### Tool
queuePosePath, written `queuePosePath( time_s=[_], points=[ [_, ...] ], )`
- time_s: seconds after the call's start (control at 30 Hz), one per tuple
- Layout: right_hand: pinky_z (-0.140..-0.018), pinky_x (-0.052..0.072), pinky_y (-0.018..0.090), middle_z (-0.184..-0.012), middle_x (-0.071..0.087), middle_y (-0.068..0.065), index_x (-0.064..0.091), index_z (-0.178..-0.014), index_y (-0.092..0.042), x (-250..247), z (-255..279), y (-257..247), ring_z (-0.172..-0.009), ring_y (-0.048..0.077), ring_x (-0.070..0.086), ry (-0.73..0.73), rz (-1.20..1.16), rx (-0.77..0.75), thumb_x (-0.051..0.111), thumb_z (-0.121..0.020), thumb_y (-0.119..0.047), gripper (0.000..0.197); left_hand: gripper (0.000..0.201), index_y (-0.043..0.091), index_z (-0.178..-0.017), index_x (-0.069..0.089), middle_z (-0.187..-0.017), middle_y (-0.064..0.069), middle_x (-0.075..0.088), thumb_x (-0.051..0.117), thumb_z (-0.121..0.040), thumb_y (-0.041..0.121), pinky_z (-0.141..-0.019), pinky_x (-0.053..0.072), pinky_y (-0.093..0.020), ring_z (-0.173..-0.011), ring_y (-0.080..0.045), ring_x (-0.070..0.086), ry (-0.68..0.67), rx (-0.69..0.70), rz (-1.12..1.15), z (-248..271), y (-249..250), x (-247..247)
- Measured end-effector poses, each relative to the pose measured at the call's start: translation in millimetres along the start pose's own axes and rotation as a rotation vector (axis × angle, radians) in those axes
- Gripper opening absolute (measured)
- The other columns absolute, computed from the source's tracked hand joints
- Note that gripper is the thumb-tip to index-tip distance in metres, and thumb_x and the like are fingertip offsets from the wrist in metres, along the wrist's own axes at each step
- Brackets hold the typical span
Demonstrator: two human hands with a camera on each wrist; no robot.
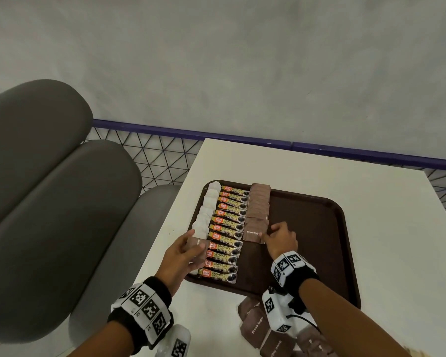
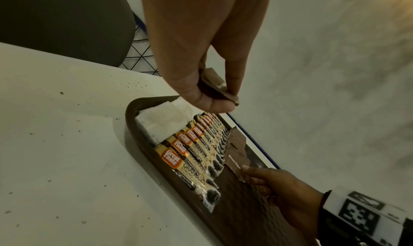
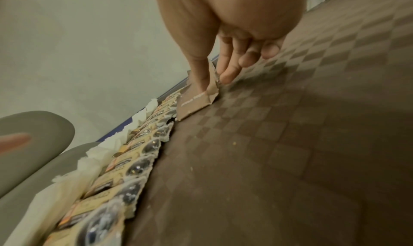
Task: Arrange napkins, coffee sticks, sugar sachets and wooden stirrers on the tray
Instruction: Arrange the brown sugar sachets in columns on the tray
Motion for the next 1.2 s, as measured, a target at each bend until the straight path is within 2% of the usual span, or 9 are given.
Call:
queuePosePath(
  time_s=[0.2, 0.4, 0.53, 0.6, 0.73, 0.9, 1.03, 1.13, 1.2],
  points=[
    [-0.085, 0.037, 0.027, -0.097, 0.053, 0.000, 0.057, -0.102, -0.015, -7, 22, -12, -0.100, 0.016, 0.042, 0.052, -0.113, -0.244, 0.062, -0.085, -0.026, 0.021, 0.058, 0.025, -0.139, 0.039, -0.122, -0.009, 0.059, 0.062, -0.087, 0.011, -0.078, 0.051, -0.035, -0.107, -0.027, 0.059, -0.021, 0.036, -0.027, 4, 0, 6],
    [-0.076, 0.041, 0.014, -0.094, 0.064, -0.005, 0.065, -0.107, -0.004, -13, 60, -49, -0.089, 0.004, 0.057, -0.517, -0.436, -0.401, 0.052, -0.093, -0.024, 0.027, 0.062, 0.034, -0.136, 0.036, -0.112, -0.007, 0.063, 0.064, -0.086, 0.011, -0.073, 0.051, -0.030, -0.100, -0.024, 0.060, -0.071, 0.055, -0.117, 13, 1, 19],
    [-0.083, 0.044, 0.019, -0.091, 0.063, -0.003, 0.066, -0.104, -0.006, -8, 76, -60, -0.085, 0.002, 0.057, -0.687, -0.483, -0.467, 0.058, -0.089, -0.019, 0.021, 0.065, 0.039, -0.134, 0.034, -0.117, -0.009, 0.063, 0.067, -0.084, 0.014, -0.079, 0.052, -0.034, -0.103, -0.024, 0.062, -0.113, 0.046, -0.181, 18, 1, 24],
    [-0.080, 0.045, 0.024, -0.084, 0.062, -0.004, 0.065, -0.088, -0.015, -6, 77, -60, -0.080, 0.005, 0.056, -0.678, -0.517, -0.495, 0.062, -0.086, -0.013, 0.004, 0.062, 0.037, -0.130, 0.036, -0.116, -0.009, 0.061, 0.069, -0.082, 0.015, -0.076, 0.053, -0.032, -0.104, -0.025, 0.061, -0.105, 0.034, -0.197, 19, 0, 24],
    [-0.071, 0.047, 0.027, -0.078, 0.062, -0.002, 0.063, -0.079, -0.025, -6, 71, -57, -0.075, 0.014, 0.057, -0.624, -0.618, -0.469, 0.065, -0.083, -0.007, 0.018, 0.036, 0.011, -0.116, 0.052, -0.104, -0.010, 0.064, 0.067, -0.084, 0.014, -0.067, 0.053, -0.025, -0.095, -0.025, 0.062, -0.017, 0.054, -0.162, 19, -2, 20],
    [-0.059, 0.044, 0.010, -0.077, 0.063, -0.002, 0.062, -0.085, -0.017, -8, 77, -47, -0.062, -0.004, 0.058, -0.646, -0.626, -0.448, 0.063, -0.082, -0.001, 0.017, 0.010, 0.005, -0.088, 0.060, -0.082, -0.006, 0.065, 0.067, -0.082, 0.008, -0.058, 0.051, -0.018, -0.079, -0.017, 0.062, -0.008, 0.099, -0.200, 20, -2, 20],
    [-0.069, 0.048, 0.015, -0.079, 0.063, -0.001, 0.064, -0.091, -0.004, -10, 68, -33, -0.073, 0.007, 0.060, -0.510, -0.636, -0.312, 0.063, -0.083, -0.003, 0.008, 0.022, 0.008, -0.105, 0.061, -0.099, -0.007, 0.069, 0.067, -0.084, 0.011, -0.074, 0.051, -0.025, -0.096, -0.020, 0.063, -0.010, 0.079, -0.194, 16, -8, 24],
    [-0.079, 0.047, 0.027, -0.078, 0.064, 0.001, 0.064, -0.075, -0.015, -11, 41, -13, -0.082, 0.018, 0.060, -0.286, -0.531, -0.143, 0.066, -0.081, -0.008, 0.010, 0.025, 0.009, -0.111, 0.061, -0.106, -0.009, 0.068, 0.064, -0.086, 0.011, -0.077, 0.051, -0.025, -0.102, -0.022, 0.062, 0.016, 0.049, -0.159, 12, -13, 21],
    [-0.078, 0.046, 0.029, -0.079, 0.064, 0.003, 0.066, -0.075, -0.012, -9, 26, 0, -0.082, 0.019, 0.059, -0.215, -0.458, -0.052, 0.068, -0.080, -0.009, 0.006, 0.023, 0.007, -0.110, 0.062, -0.106, -0.009, 0.068, 0.064, -0.087, 0.011, -0.077, 0.052, -0.026, -0.103, -0.023, 0.063, 0.017, 0.029, -0.144, 9, -16, 16]
  ],
)
Point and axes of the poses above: each hand's wrist, its own z-axis away from the middle knuckle, its own x-axis out of the palm, y = z × x, the point moved 1 cm from there along -z, towards the middle knuckle
